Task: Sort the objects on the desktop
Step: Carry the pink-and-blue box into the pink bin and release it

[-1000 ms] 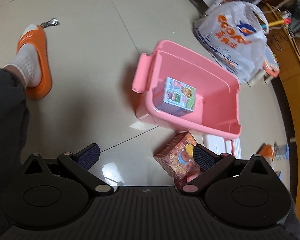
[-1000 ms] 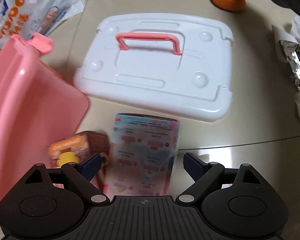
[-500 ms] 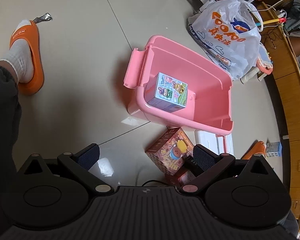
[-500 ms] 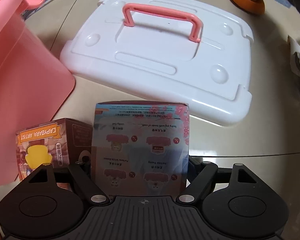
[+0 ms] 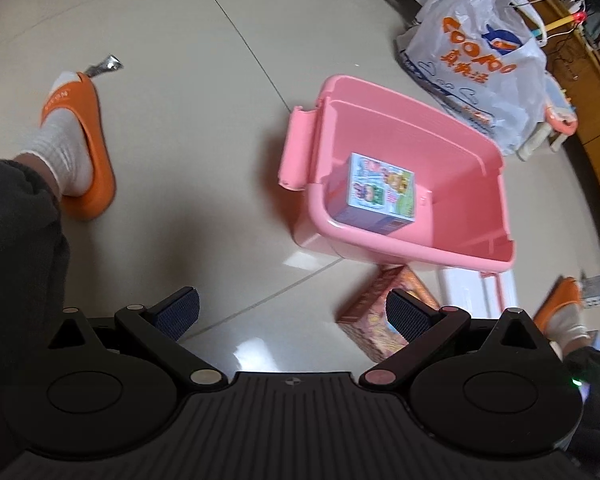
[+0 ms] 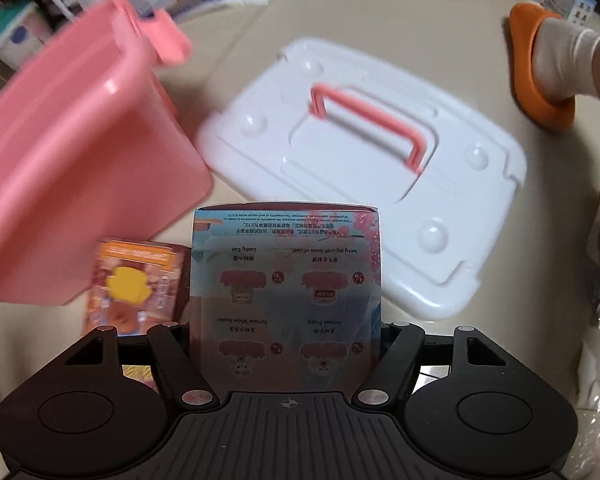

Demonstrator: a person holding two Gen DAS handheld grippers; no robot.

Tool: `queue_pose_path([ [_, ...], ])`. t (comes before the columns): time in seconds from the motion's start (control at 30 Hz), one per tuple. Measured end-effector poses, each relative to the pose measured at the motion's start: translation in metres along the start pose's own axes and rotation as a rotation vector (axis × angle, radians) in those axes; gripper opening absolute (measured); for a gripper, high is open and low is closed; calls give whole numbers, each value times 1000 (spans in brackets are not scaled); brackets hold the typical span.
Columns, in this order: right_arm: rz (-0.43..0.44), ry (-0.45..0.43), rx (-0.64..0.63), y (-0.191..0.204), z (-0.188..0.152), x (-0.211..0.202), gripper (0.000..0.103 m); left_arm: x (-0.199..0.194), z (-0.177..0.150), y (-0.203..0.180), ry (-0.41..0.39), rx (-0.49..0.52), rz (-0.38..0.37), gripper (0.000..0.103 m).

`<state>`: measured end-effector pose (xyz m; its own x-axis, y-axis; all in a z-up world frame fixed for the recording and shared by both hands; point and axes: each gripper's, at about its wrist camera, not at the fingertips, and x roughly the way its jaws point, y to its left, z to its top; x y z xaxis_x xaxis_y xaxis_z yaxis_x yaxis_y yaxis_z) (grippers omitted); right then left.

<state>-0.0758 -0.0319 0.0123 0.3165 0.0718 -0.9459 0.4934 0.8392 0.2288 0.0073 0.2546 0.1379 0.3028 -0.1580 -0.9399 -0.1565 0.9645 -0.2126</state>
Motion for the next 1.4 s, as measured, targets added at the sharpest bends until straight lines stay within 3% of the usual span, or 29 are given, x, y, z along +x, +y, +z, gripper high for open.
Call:
queue_pose_path([
  [0.17,62,-49,-53,-13,7,-46,66,-3,-7,-9,-94,82,85,102],
  [0.33,119,-141,-106,-9,27,-102,66,-12,-10,-18,-187,127,88,102],
  [0.47,178,-223,-219,12,46,-141,66,-20,-11,-26,-265,173,121,102],
  [0.63,209,-283,-345,54,65,-167,66,-20,-7,-23,-278,144,87,102],
  [0.8,207,-293,-389,91,88,-155,66,-15,2,-15,-281,107,62,102],
  [1.0,179,-293,-445,126,115,-117,66,-6,15,-10,-344,121,79,102],
  [1.4,19,-180,-631,179,152,-14,66,-1,26,-15,-342,75,60,102],
])
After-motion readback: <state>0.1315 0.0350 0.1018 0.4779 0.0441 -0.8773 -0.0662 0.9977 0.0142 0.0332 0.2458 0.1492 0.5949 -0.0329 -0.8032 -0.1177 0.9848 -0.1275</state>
